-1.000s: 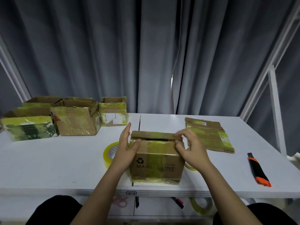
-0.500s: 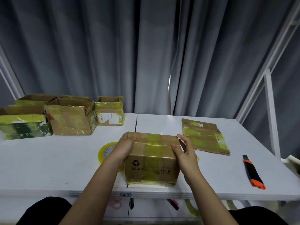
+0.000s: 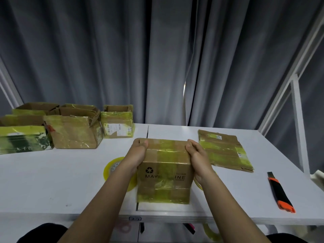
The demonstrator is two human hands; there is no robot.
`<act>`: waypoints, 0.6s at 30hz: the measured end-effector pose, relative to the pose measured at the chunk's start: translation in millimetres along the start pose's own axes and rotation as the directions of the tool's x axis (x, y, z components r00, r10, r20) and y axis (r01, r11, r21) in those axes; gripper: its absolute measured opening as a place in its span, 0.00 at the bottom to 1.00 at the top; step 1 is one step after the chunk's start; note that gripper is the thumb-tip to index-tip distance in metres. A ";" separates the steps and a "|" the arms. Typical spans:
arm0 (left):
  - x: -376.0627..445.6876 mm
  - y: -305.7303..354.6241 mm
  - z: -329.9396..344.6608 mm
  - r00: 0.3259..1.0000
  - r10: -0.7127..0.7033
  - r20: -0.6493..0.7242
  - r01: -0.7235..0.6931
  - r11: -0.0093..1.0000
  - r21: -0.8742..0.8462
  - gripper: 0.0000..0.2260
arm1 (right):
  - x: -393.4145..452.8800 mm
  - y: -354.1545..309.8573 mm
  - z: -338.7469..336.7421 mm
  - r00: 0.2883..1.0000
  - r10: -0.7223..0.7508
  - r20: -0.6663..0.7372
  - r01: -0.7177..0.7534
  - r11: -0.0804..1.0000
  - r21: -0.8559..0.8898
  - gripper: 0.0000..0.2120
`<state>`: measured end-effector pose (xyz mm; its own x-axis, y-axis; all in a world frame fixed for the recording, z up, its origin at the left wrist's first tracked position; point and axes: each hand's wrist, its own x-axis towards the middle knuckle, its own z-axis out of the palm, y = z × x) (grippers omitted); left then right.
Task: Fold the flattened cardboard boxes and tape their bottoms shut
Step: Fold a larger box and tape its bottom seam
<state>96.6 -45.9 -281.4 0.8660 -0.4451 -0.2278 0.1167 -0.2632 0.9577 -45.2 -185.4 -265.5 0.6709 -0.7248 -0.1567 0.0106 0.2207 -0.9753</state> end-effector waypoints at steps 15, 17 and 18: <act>23.7 -11.7 -1.4 0.999 0.038 0.038 -0.035 0.996 -0.077 0.34 | 26.0 -1.8 9.3 0.999 -0.033 -0.032 0.033 0.999 -0.021 0.08; 22.5 -10.2 -1.5 0.998 0.027 0.051 -0.022 0.995 -0.099 0.28 | 25.7 -2.0 9.4 0.999 -0.039 -0.020 0.038 0.999 -0.029 0.07; 23.3 -10.2 -1.6 0.998 0.028 0.063 -0.022 0.995 -0.099 0.26 | 25.0 -2.9 10.0 0.999 -0.047 -0.016 0.046 0.998 -0.038 0.07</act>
<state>116.3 -52.2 -296.2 0.8365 -0.5055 -0.2117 0.1457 -0.1673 0.9751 -21.1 -197.6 -265.1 0.6577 -0.7446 -0.1135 0.0132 0.1621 -0.9867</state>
